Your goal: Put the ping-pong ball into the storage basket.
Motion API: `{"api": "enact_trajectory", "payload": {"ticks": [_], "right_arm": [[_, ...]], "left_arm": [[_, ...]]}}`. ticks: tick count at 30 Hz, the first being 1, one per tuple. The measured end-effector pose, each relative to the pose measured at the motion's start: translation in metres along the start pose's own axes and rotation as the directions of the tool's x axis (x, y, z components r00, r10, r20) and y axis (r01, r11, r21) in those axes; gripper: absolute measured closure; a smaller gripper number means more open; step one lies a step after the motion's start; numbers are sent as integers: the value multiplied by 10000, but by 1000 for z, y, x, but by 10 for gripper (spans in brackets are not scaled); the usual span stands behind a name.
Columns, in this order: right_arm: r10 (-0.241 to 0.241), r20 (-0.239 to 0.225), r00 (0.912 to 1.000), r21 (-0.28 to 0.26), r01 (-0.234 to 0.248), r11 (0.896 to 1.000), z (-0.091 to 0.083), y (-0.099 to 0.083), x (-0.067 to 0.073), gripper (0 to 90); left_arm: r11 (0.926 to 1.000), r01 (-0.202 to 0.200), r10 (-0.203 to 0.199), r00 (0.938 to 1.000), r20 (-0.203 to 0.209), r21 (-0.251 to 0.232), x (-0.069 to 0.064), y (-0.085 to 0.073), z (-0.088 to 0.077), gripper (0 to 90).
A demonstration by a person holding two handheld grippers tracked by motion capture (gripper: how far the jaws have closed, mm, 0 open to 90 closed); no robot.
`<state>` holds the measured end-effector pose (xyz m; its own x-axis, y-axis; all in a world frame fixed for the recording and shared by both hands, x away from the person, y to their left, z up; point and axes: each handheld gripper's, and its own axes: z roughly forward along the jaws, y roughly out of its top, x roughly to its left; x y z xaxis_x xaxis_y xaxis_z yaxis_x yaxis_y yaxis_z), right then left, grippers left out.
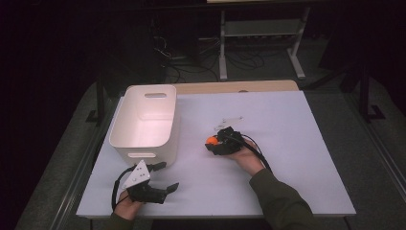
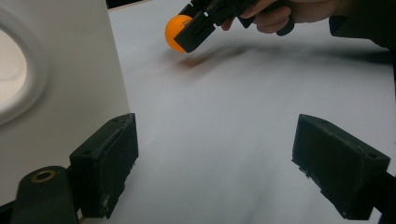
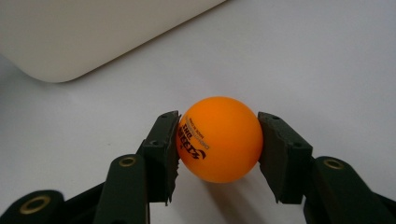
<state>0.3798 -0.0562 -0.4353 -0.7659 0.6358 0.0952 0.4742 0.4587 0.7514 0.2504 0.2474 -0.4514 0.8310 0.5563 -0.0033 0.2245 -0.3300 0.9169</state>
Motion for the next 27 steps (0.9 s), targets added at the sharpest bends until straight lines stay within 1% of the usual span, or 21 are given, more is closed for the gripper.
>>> {"api": "enact_trajectory", "payload": {"ticks": [9, 20, 27], "right_arm": [[-94, -229, 9997, 38, 95, 9999, 2, 2, 7, 498], [-325, -494, 9983, 148, 333, 9993, 5, 3, 16, 497], [-449, -678, 9967, 115, 458, 9989, 6, 4, 22, 498]], "left_arm": [[10000, -2, 2, 10000, -4, 3, 0, 0, 0, 142], [10000, -6, 6, 10000, -3, 3, 0, 0, 0, 142], [10000, -13, 13, 10000, -4, 5, 0, 0, 0, 142]]}}
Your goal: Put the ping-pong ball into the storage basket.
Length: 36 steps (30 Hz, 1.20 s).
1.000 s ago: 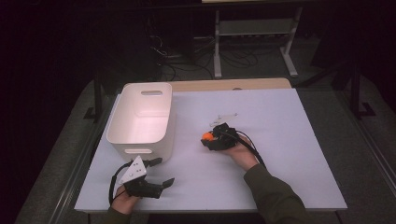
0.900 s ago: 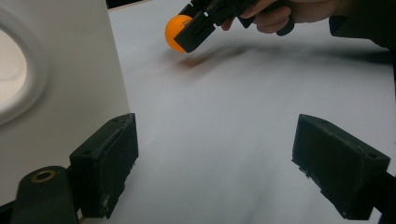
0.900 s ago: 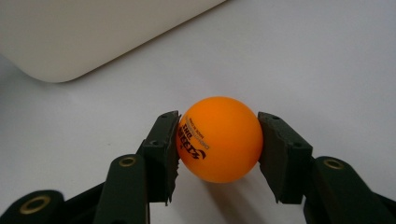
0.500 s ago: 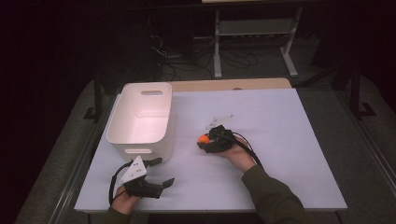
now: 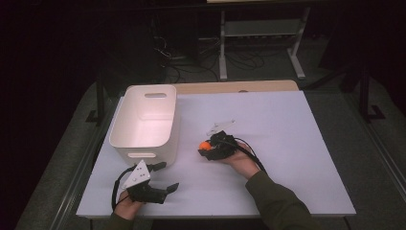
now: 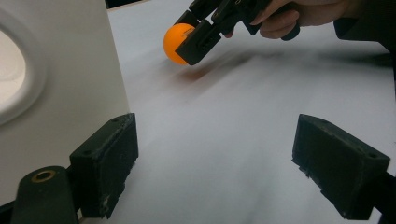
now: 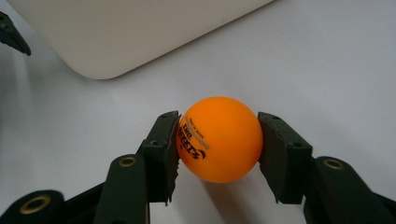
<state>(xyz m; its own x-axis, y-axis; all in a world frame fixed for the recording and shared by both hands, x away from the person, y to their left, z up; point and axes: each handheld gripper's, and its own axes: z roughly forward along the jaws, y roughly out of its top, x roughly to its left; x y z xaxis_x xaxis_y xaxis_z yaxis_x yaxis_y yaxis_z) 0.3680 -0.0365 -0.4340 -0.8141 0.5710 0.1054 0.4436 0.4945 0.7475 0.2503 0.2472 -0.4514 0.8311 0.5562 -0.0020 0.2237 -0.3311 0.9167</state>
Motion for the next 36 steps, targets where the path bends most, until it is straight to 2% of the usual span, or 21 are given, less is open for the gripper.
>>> {"api": "enact_trajectory", "payload": {"ticks": [19, 36], "right_arm": [[-408, -558, 9976, -28, 407, 9992, -2, 9, 18, 498], [-500, -752, 9959, -19, 500, 9987, -12, 19, 22, 498]], "left_arm": [[10000, 2, -2, 10000, 4, 9, 0, 0, 0, 142], [10000, -14, 14, 10000, 3, 22, 0, 0, 0, 142]]}}
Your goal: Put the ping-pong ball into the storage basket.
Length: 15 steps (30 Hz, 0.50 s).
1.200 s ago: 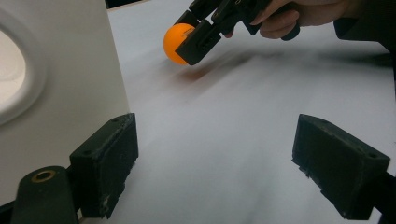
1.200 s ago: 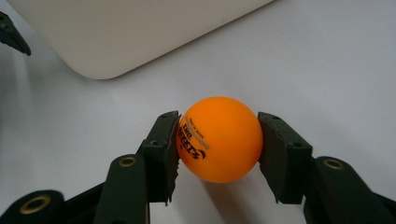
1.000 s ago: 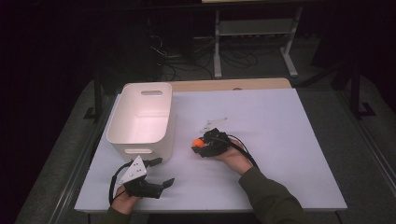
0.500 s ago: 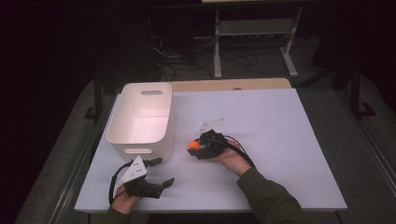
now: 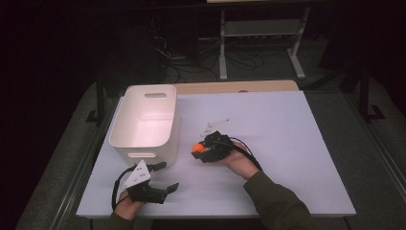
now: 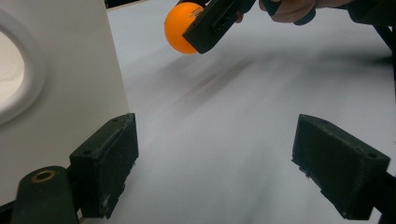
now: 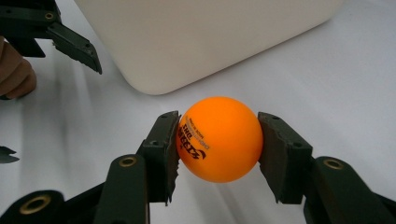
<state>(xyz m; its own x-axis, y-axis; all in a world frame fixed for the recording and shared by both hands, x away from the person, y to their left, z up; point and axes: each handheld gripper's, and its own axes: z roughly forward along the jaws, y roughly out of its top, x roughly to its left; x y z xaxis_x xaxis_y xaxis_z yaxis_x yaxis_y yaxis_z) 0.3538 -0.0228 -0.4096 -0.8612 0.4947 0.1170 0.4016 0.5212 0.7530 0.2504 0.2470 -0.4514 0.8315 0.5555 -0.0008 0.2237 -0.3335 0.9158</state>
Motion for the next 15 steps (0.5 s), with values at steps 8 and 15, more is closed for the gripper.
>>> {"api": "enact_trajectory", "payload": {"ticks": [8, 15], "right_arm": [[-110, -27, 9999, -31, 110, 9999, -6, 6, 0, 498], [-148, -19, 9999, -93, 148, 9998, -13, 10, -1, 498]], "left_arm": [[10000, 18, -18, 10000, 1, -9, 0, 0, 0, 142], [10000, 37, -37, 10000, -5, -16, 0, 0, 0, 142]]}}
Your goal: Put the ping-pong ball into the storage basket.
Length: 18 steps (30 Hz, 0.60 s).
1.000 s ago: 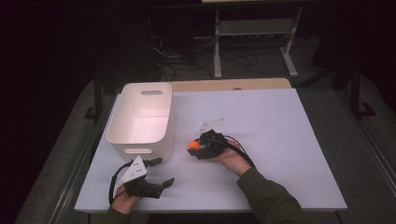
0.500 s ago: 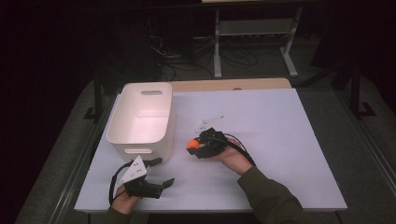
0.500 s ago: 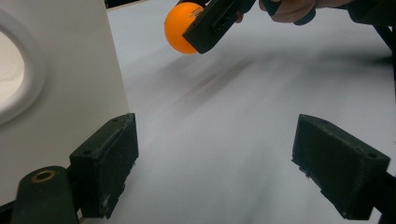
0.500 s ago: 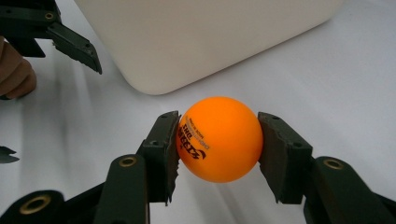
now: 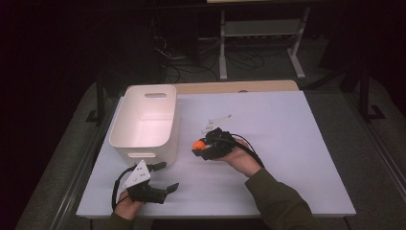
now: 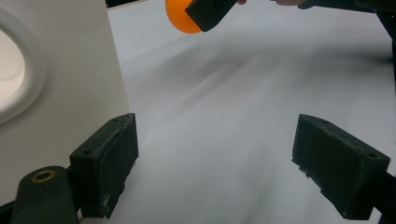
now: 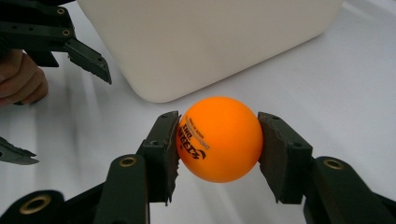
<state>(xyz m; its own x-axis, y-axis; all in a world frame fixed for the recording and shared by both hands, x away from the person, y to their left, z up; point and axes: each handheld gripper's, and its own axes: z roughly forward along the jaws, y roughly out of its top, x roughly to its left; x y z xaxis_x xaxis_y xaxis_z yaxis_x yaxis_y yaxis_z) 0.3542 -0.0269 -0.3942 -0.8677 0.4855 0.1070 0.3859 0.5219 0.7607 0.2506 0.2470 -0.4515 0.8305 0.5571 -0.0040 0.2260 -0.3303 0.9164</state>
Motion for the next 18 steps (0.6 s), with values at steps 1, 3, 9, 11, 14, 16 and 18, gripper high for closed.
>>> {"api": "enact_trajectory", "payload": {"ticks": [1, 3, 9, 11, 14, 16, 18], "right_arm": [[-8, -13, 10000, -5, 7, 10000, -1, 1, 0, 498], [-2, -37, 10000, -28, 1, 10000, -2, 2, 0, 498], [-82, -80, 9999, -31, 82, 10000, -7, 7, 0, 498], [-115, -74, 9999, -29, 115, 9999, -9, 9, 0, 498], [-137, -93, 9999, -42, 136, 9999, -11, 11, 0, 498], [-131, -104, 9999, -21, 131, 9999, -13, 13, 0, 498], [-161, -105, 9998, -41, 161, 9999, -14, 14, 0, 498]], "left_arm": [[10000, -1, 1, 10000, 0, -7, 0, 0, 0, 142], [10000, -3, 3, 10000, 2, 6, 0, 0, 0, 142], [10000, -2, 2, 10000, -1, 18, 0, 0, 0, 142], [10000, 12, -12, 10000, 0, 9, 0, 0, 0, 141], [10000, 18, -18, 10000, 2, 11, 0, 0, 0, 142], [10000, 21, -21, 10000, 5, 9, 0, 0, 0, 141], [10000, 21, -21, 10000, 5, 3, 0, 0, 0, 142]]}}
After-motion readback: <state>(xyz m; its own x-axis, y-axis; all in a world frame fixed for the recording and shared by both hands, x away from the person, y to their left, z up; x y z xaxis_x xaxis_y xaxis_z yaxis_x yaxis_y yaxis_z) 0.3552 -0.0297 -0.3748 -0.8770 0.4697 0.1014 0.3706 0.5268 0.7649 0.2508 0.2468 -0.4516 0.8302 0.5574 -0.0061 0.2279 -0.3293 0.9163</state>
